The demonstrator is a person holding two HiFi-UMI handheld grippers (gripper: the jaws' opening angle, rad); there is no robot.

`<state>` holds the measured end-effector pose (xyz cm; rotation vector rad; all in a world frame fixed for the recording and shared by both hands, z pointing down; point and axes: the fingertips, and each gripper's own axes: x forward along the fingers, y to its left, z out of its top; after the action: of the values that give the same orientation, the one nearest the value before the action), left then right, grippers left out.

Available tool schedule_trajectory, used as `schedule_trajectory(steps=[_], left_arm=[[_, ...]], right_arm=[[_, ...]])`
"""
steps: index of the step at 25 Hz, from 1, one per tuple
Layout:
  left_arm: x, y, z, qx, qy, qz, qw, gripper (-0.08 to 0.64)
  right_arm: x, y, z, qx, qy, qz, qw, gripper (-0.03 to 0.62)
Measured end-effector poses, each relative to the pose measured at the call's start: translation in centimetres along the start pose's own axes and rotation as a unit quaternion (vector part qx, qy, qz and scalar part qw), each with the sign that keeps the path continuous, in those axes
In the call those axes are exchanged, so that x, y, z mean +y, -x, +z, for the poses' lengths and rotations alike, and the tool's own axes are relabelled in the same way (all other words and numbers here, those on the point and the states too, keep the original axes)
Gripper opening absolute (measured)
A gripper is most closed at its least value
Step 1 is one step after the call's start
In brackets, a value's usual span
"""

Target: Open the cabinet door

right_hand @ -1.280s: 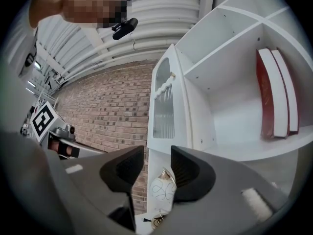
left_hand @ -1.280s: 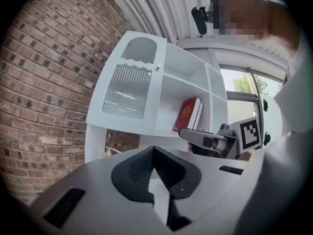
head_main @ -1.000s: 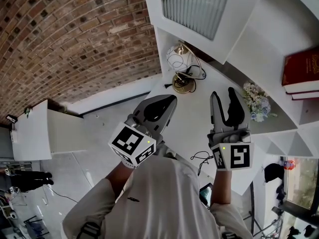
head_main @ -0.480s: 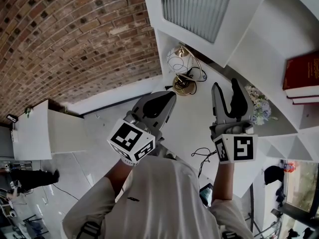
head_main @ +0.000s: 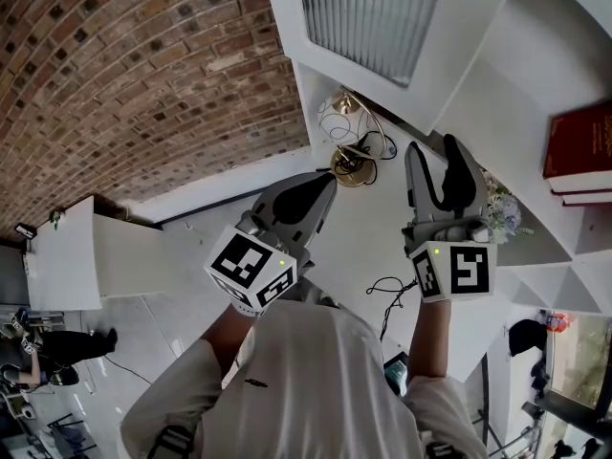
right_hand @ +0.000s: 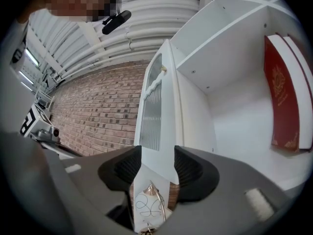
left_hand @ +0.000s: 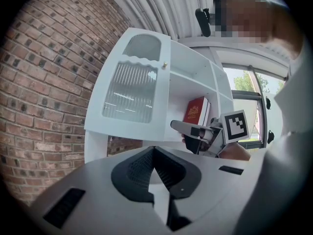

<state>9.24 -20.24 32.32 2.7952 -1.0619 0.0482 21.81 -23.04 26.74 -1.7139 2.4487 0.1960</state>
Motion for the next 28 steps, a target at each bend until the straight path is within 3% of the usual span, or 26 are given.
schedule_trajectory(steps=[28], left_arm=[[1.4,-1.9,0.1,0.003,0.005,0.003,1.0,0.009]], right_arm=[[-2.7,-3.6,-1.3,0.008,-0.007,-0.011,1.0,0.207]])
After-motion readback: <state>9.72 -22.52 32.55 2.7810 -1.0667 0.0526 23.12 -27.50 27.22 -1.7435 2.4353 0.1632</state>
